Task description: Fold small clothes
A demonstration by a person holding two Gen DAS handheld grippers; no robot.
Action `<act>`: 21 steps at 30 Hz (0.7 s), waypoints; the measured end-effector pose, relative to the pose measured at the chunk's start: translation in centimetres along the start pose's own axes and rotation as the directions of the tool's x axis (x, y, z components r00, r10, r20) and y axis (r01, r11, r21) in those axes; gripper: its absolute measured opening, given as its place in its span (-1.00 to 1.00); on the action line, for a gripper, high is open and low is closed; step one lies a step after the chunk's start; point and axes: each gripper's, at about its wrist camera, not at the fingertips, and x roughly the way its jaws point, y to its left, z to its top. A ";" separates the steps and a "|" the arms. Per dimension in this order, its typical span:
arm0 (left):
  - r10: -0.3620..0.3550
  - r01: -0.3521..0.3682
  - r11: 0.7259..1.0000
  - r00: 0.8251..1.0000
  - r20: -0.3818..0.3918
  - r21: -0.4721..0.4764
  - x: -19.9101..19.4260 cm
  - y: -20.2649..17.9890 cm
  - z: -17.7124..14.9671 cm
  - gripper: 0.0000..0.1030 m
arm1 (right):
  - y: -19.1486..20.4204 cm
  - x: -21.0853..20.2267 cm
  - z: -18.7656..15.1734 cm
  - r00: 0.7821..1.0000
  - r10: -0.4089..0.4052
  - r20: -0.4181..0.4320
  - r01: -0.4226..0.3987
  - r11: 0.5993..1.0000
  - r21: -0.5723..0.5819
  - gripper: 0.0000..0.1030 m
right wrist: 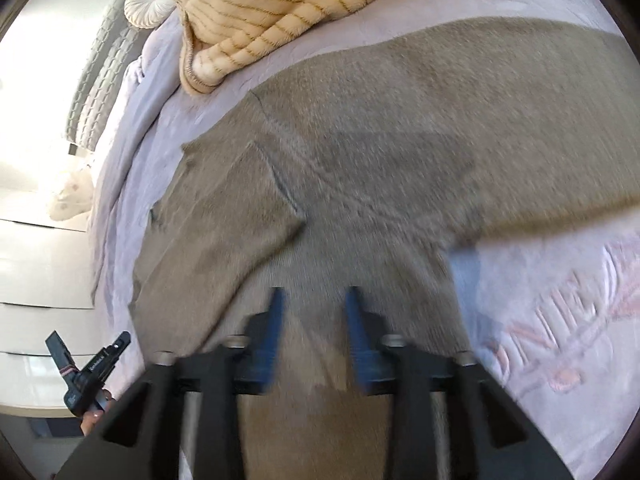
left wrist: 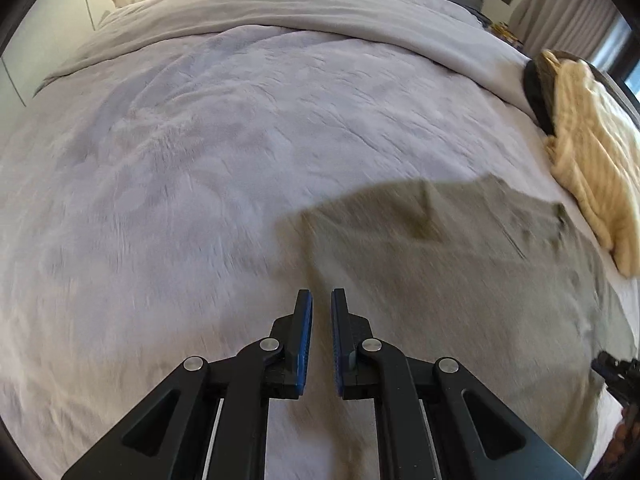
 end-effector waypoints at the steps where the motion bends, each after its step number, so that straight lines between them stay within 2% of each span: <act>1: -0.003 0.003 1.000 1.000 -0.004 0.006 -0.4 -0.4 -0.6 -0.79 | -0.3 -0.4 -0.3 1.000 0.006 0.000 -0.006 1.000 0.001 -0.01; 8: -0.027 0.031 0.998 0.997 -0.070 0.057 -1.1 -5.6 -4.7 -0.78 | -2.6 -2.2 -1.1 0.999 0.034 0.005 -0.034 0.999 0.038 0.03; 10: -0.037 0.044 0.996 0.995 -0.093 0.073 -0.8 -7.4 -5.7 -0.78 | -3.5 -3.1 -1.2 0.999 0.038 0.013 -0.039 0.998 0.048 0.15; 11: -0.043 0.051 0.996 0.994 -0.102 0.079 -0.6 -8.2 -6.0 -0.78 | -4.0 -3.5 -1.2 0.999 0.039 0.022 -0.040 0.998 0.054 0.28; 15: -0.054 0.069 0.991 0.990 -0.132 0.113 0.1 -11.3 -6.9 -0.78 | -5.9 -5.3 -1.0 0.998 0.025 0.051 -0.029 0.997 0.077 0.32; 16: -0.055 0.072 0.990 0.989 -0.139 0.125 0.3 -12.1 -7.0 -0.64 | -6.4 -5.6 -0.9 0.998 0.022 0.057 -0.027 0.996 0.085 0.32; 17: -0.054 0.073 0.989 0.988 -0.145 0.132 0.4 -12.6 -7.1 0.41 | -7.1 -6.1 -0.8 0.998 0.018 0.065 -0.024 0.995 0.095 0.32; 18: -0.040 0.059 0.989 0.989 -0.141 0.133 0.3 -13.2 -7.2 0.94 | -8.0 -6.7 -0.7 0.997 0.010 0.075 -0.018 0.994 0.108 0.33; 19: -0.030 0.045 0.990 0.994 -0.109 0.135 -0.1 -13.7 -7.3 0.96 | -8.9 -7.3 -0.6 0.996 0.002 0.089 -0.013 0.992 0.123 0.33; 21: -0.031 0.050 0.983 0.993 -0.111 0.175 0.0 -15.2 -7.5 0.97 | -10.5 -8.4 -0.3 0.993 -0.012 0.114 -0.006 0.988 0.152 0.33</act>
